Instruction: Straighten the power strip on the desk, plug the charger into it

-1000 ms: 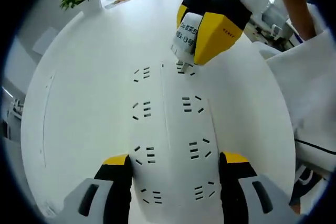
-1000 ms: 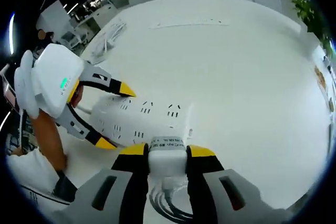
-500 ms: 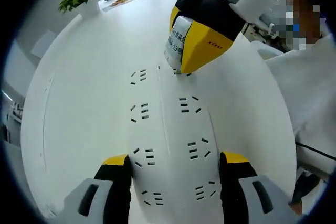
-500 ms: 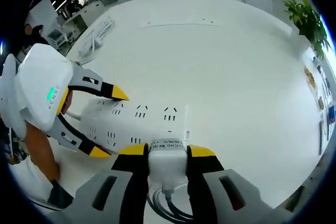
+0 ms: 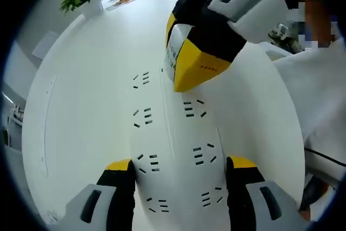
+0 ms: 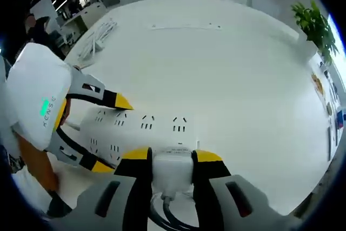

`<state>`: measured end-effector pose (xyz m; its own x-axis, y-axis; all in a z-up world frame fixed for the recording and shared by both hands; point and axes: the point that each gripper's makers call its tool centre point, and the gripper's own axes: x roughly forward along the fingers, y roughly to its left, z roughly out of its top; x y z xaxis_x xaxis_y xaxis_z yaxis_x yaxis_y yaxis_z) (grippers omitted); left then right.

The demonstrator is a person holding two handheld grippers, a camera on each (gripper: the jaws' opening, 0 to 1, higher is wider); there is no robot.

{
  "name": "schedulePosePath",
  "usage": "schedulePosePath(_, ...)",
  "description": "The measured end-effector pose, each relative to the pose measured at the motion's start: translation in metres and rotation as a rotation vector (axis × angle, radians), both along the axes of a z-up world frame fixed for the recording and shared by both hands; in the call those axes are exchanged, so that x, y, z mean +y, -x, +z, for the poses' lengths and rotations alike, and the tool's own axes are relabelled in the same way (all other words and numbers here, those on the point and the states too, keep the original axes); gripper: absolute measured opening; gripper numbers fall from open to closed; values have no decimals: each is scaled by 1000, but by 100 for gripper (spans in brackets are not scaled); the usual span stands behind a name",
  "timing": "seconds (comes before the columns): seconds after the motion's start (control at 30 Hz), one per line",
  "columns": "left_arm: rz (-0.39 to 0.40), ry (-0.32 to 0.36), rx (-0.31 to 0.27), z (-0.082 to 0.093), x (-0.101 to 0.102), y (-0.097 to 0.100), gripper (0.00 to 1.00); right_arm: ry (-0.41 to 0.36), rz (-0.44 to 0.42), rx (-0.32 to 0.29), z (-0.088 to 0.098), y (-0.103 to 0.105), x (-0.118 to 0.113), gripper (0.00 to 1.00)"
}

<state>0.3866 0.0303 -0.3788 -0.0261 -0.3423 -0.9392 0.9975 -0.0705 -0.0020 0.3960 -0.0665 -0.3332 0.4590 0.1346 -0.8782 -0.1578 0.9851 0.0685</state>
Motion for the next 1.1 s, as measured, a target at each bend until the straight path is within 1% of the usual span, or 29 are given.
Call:
schedulePosePath(0.1,1,-3,1,-1,0,1,69,21,22,-6,0,-3,3,27)
schedulePosePath(0.17,3,-6,1,-1,0,1,69,21,31,-20,0,-3,1,27)
schedulePosePath(0.27,4,0,3,-1,2,2,69,-44,43,-59,1,0,0,29)
schedulePosePath(0.3,5,3,4,-1,2,2,69,-60,77,-70,2,1,2,29)
schedulePosePath(0.33,5,6,5,-1,2,3,69,-70,141,-86,2,2,4,31)
schedulePosePath(0.37,5,8,5,-1,2,2,69,-76,168,-94,3,4,4,32)
schedulePosePath(0.4,5,12,7,-1,3,3,69,-89,205,-152,12,3,4,31)
schedulePosePath(0.47,5,15,8,-1,3,3,69,-97,260,-237,29,2,6,33)
schedulePosePath(0.5,5,15,8,0,3,3,69,-103,283,-252,37,5,7,36)
schedulePosePath(0.53,5,15,8,-1,3,3,69,-106,302,-278,46,5,8,42)
schedulePosePath(0.6,5,15,9,0,3,3,69,-84,365,-337,62,6,11,51)
schedulePosePath(0.63,5,16,9,0,3,3,69,-57,417,-376,71,6,13,52)
schedulePosePath(0.67,5,16,10,0,3,3,69,-12,487,-418,79,7,15,50)
schedulePosePath(0.7,5,16,10,0,3,2,69,44,558,-457,86,8,17,48)
schedulePosePath(0.73,6,16,10,0,3,3,69,104,623,-483,91,10,19,49)
schedulePosePath(0.77,6,16,10,0,3,2,69,157,682,-494,91,12,21,51)
schedulePosePath(0.83,7,16,11,0,3,2,69,253,825,-501,87,16,27,59)
schedulePosePath(0.87,6,15,10,0,3,2,69,279,864,-492,83,16,29,61)
schedulePosePath(0.93,7,16,11,0,4,2,69,369,994,-445,66,20,31,60)
schedulePosePath(0.97,7,16,11,0,3,1,69,412,1056,-402,56,23,31,58)
schedulePosePath(1.0,7,17,12,0,4,1,69,463,1087,-367,47,22,25,57)
schedulePosePath(1.03,7,17,12,0,3,1,70,513,1097,-334,41,19,19,57)
schedulePosePath(1.07,7,17,12,0,4,1,70,553,1123,-312,37,17,15,56)
schedulePosePath(1.1,7,18,13,0,3,0,70,573,1164,-313,35,16,15,52)
